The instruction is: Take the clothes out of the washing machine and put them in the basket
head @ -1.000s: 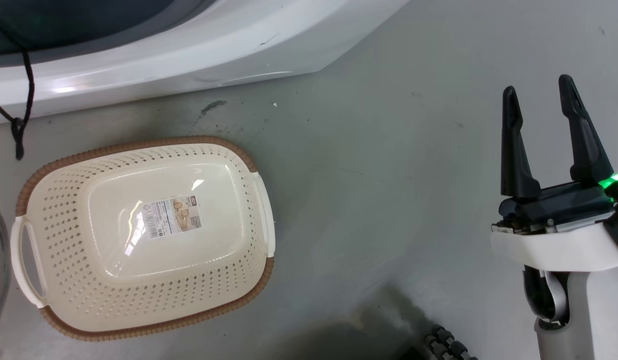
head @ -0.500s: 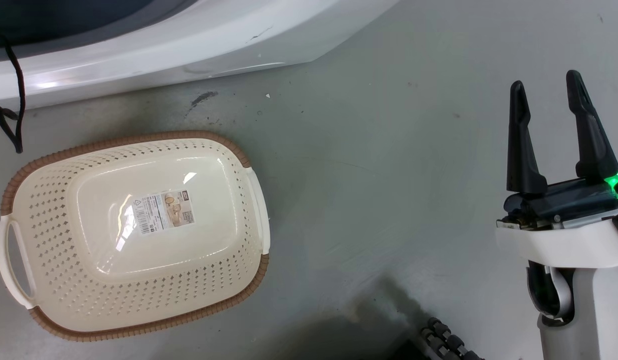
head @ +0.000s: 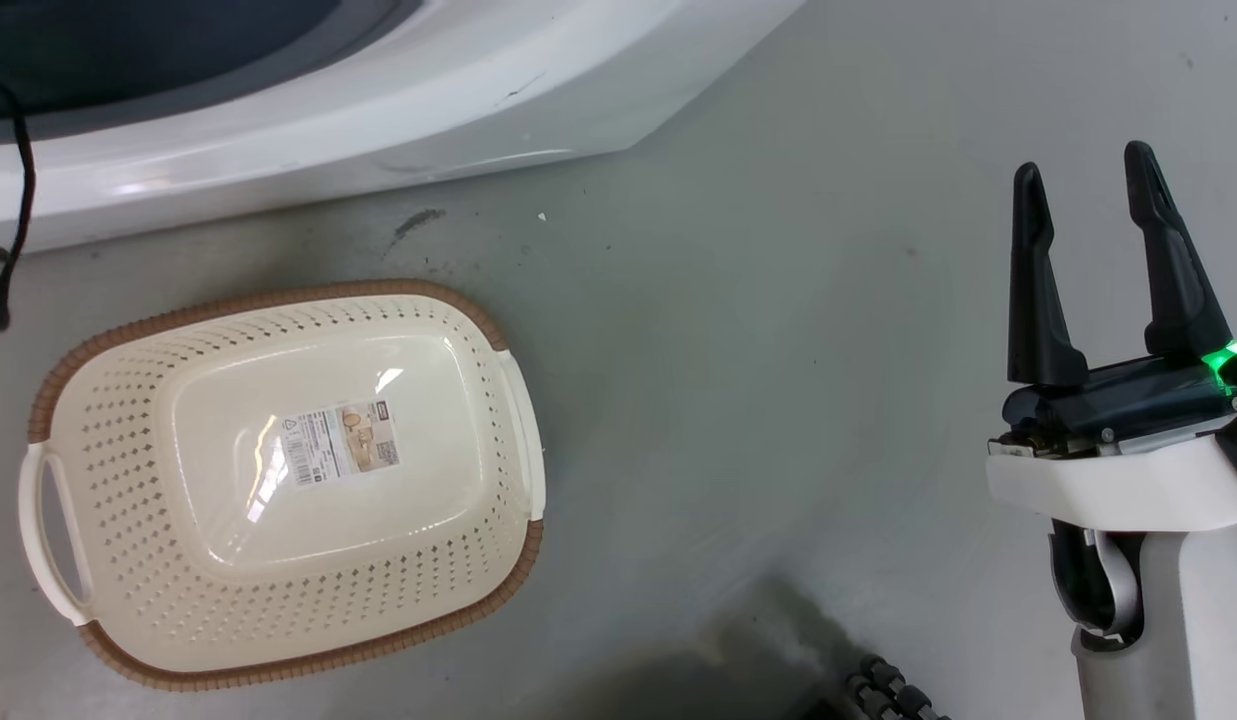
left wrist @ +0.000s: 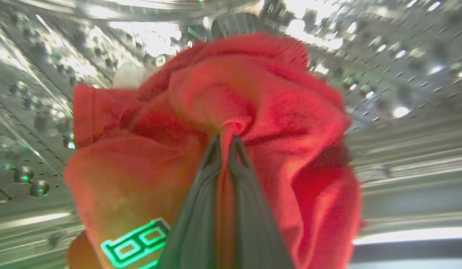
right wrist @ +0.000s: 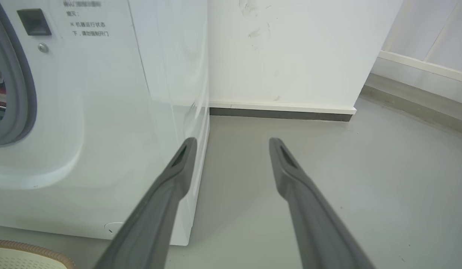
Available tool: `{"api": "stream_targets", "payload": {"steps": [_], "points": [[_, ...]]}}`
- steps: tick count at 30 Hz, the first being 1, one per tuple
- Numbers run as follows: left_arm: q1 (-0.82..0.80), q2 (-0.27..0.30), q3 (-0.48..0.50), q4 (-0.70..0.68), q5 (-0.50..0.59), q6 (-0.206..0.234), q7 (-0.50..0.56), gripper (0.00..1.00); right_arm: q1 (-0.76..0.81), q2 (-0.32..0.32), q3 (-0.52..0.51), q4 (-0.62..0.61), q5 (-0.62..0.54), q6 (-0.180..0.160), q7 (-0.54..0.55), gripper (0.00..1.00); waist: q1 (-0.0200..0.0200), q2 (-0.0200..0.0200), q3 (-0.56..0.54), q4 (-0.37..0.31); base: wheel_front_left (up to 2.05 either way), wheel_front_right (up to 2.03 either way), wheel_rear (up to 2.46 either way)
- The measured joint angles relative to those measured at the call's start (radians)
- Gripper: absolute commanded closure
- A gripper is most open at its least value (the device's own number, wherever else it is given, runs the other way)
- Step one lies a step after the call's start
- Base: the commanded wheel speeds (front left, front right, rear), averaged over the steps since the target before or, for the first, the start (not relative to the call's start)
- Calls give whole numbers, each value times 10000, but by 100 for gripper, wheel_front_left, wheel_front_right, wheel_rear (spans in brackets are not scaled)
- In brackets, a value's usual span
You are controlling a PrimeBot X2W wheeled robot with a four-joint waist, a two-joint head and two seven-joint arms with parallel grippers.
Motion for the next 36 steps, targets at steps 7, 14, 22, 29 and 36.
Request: {"api": "stream_targets", "payload": {"steps": [7,14,22,29,36], "points": [[795,-186,-293,-94,-625,-2,-1269,100,178,4,100,188,-96,0,2,0,0,0,-684,140,0,0,0],[2186,-408,-922,-410,-1327,0,-2571,100,593,4,113,387,-148,0,0,0,-1,0,-1670,315,0,0,0],[3936,-291,-1843,-984,-2084,0,-3981,100,1365,4,107,596,-405,0,0,0,-2,0,-3007,567,0,0,0],[5171,-311,-2456,-1434,-2472,0,-4961,100,1975,4,113,767,-570,0,0,0,-3,0,-4147,910,0,0,0],[6480,-525,-2773,-1822,-2566,2,-5802,100,2461,4,153,886,-669,0,0,0,-3,0,-5112,1262,0,0,0]]}}
